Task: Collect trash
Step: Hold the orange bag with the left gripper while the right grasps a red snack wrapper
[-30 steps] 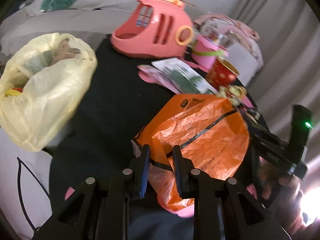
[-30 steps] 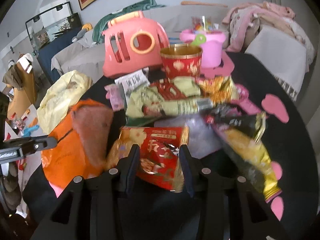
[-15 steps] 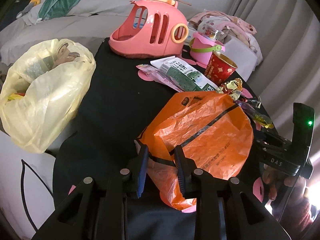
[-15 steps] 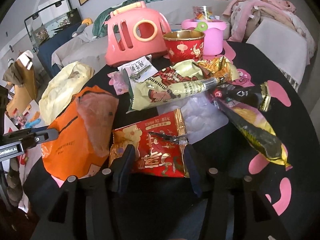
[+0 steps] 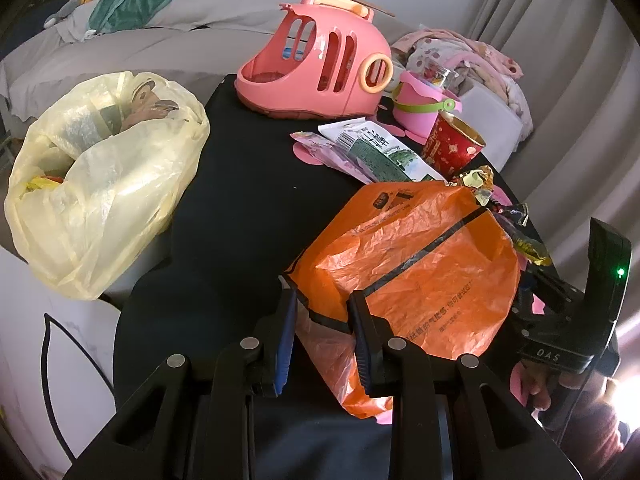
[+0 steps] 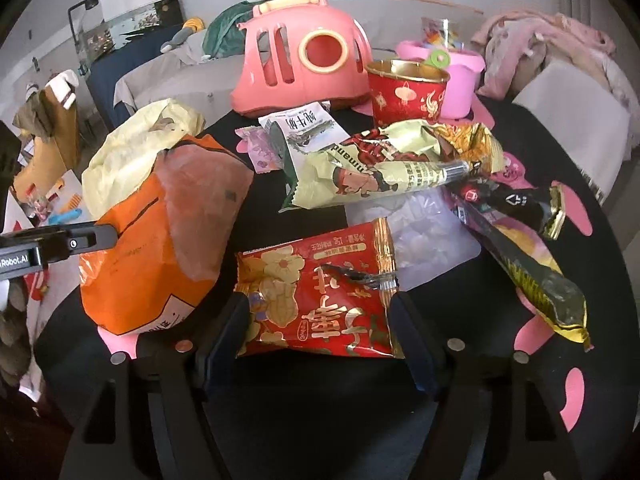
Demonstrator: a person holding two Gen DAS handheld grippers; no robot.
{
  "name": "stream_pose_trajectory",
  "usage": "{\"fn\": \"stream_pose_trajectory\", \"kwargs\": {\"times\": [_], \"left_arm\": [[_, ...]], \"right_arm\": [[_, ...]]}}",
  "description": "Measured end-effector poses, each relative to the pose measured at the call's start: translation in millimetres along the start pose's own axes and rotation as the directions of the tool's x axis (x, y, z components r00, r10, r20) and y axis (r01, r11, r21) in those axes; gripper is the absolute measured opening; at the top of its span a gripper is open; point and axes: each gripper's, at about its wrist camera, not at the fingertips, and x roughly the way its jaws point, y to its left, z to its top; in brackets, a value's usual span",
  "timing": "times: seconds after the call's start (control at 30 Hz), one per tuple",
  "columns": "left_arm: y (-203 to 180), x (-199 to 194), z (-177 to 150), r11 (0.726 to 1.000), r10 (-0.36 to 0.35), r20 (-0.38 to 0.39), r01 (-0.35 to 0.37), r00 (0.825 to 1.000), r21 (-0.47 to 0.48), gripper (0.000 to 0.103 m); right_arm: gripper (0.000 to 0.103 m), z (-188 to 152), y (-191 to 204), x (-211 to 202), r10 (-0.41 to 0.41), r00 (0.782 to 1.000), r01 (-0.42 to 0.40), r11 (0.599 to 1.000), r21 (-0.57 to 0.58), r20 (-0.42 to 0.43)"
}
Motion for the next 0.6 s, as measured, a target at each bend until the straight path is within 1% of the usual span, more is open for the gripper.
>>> {"fn": "stream_pose_trajectory", "kwargs": {"times": [0.07,0.1,0.13,0.17,0.2,0.3,0.37,0.4,0.43,0.5,0.53,0.6], "left_arm": [[0,0,0,1.0,0.0,0.0,0.0,1.0,-0.001,0.028],[0,0,0,1.0,0.0,0.001,0.0,1.0,-0.002,0.028],[0,-1,0,1.0,-0.003,0.002,0.003,1.0,-0.004,0.028],[0,-2,0,1.0,-0.004,0.004,0.004,1.0,-0.004,0.028],[0,-2,0,1.0,-0.006,0.005,0.006,1.0,-0.004,0.028],[0,-3,-1,1.0,-0.005,0.005,0.005,1.0,-0.004,0.028],[1,-3,-1,1.0,-0.003,0.002,0.003,1.0,-0.007,0.028],[1,-3,-1,1.0,-0.002,0.002,0.002,1.0,-0.009,0.028],[1,-3,-2,1.0,-0.002,0.003,0.002,1.0,-0.011,0.028],[1,-3,-2,1.0,0.0,0.005,0.0,1.0,-0.014,0.028],[1,-3,-2,1.0,0.002,0.006,-0.002,1.0,-0.016,0.028],[0,-3,-1,1.0,0.007,0.007,-0.007,1.0,-0.018,0.028]], "right_arm": [[0.051,0,-2,-2,-0.028,1.0,0.028,1.0,0.0,0.014],[0.025,0,-4,-3,-0.028,1.0,0.028,1.0,0.002,0.013],[0.016,2,-8,-5,-0.019,1.0,0.019,1.0,0.014,0.013],[0.014,2,-12,-9,-0.012,1.0,0.011,1.0,0.028,0.021],[0.011,3,-16,-12,-0.01,0.999,0.009,0.999,0.04,0.031],[0.011,1,-24,-25,-0.018,0.998,0.014,0.997,0.079,0.056],[0.019,-1,-29,-33,-0.019,0.998,0.011,0.992,0.124,0.067],[0.03,-4,-31,-36,-0.019,0.998,0.009,0.99,0.143,0.064],[0.038,-5,-31,-38,-0.012,0.998,0.003,0.988,0.154,0.063],[0.038,-11,-36,-40,0.026,0.998,-0.037,0.979,0.203,0.056],[0.038,-15,-38,-39,0.067,0.997,-0.076,0.966,0.246,0.044],[0.038,-19,-39,-33,0.119,0.993,-0.121,0.945,0.304,0.023]]}}
